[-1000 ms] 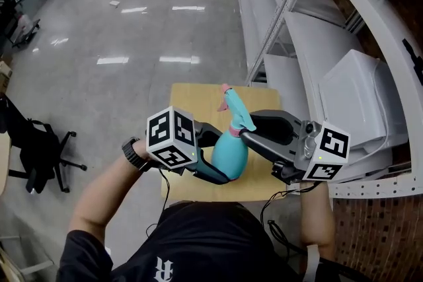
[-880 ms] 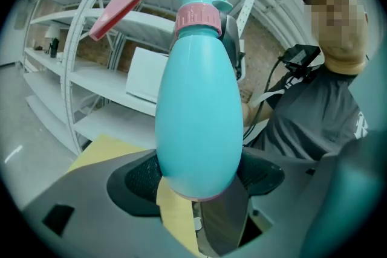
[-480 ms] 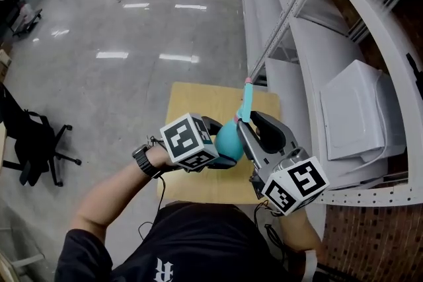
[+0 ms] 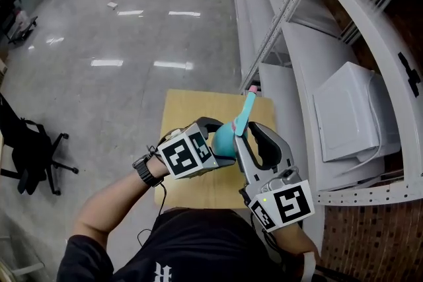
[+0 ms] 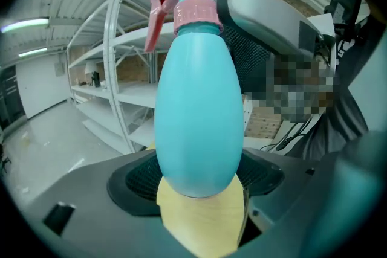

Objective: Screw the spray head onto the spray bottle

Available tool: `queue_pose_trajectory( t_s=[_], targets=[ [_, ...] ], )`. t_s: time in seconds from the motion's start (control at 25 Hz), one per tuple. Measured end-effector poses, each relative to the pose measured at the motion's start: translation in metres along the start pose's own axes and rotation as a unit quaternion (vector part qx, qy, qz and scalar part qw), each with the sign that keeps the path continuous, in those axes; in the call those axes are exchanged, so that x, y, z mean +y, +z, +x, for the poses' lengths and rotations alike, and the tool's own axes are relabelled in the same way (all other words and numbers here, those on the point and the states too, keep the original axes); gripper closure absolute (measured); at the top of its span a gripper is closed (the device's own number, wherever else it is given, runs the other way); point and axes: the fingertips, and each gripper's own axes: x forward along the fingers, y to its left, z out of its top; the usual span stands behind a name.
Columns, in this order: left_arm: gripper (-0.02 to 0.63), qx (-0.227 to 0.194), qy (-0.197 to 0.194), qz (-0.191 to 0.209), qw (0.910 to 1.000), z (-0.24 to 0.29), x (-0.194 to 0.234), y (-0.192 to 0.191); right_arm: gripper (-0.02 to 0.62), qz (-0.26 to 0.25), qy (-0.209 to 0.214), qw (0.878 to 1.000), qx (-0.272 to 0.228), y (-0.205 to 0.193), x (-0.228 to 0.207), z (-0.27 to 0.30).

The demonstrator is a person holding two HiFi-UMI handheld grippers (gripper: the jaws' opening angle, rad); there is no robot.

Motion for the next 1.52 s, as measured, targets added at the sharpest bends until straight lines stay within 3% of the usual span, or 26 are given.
queue_pose_trajectory(
  t_s=[0.2, 0.36, 0.52, 0.64, 0.76, 0.84, 0.96, 1.04, 1.32, 1.52],
  targets=[
    [0.227, -0.004, 0.013, 0.033, 0.9993, -0.002, 0.000, 0.007, 0.483, 0.032, 0.035, 0.998, -0.035, 0.013, -0.001, -0.012],
    [0.226, -0.009, 0.027, 0.052, 0.9982, -0.005, 0.001, 0.015, 0.483, 0.021, 0.065, 0.996, -0.054, 0.023, 0.001, -0.022],
    [0.225, -0.015, 0.021, 0.062, 0.9977, -0.013, -0.003, 0.019, 0.483, 0.039, 0.140, 0.986, -0.077, 0.039, 0.008, -0.050],
    [0.225, -0.015, -0.009, 0.084, 0.9963, -0.021, -0.019, 0.020, 0.483, 0.081, 0.248, 0.961, -0.089, 0.047, -0.010, -0.073],
    [0.225, -0.021, -0.076, 0.103, 0.9916, -0.026, -0.048, 0.022, 0.483, 0.132, 0.400, 0.904, -0.074, 0.042, -0.029, -0.076],
    [0.225, -0.023, -0.119, 0.112, 0.9862, -0.028, -0.067, 0.024, 0.483, 0.126, 0.445, 0.886, -0.046, 0.041, -0.030, -0.060],
    [0.225, -0.019, -0.145, 0.121, 0.9818, -0.027, -0.079, 0.025, 0.483, 0.066, 0.472, 0.879, 0.028, 0.029, -0.007, -0.042],
    [0.225, -0.009, -0.144, 0.129, 0.9811, -0.025, -0.079, 0.023, 0.483, 0.031, 0.492, 0.869, 0.047, 0.023, 0.011, -0.044],
    [0.225, 0.014, -0.143, 0.131, 0.9809, -0.026, -0.074, 0.012, 0.483, 0.004, 0.525, 0.849, 0.053, 0.019, 0.036, -0.053],
    [0.225, 0.015, -0.149, 0.144, 0.9783, -0.025, -0.076, 0.015, 0.483, 0.009, 0.524, 0.851, 0.047, 0.025, 0.033, -0.059]
  ],
)
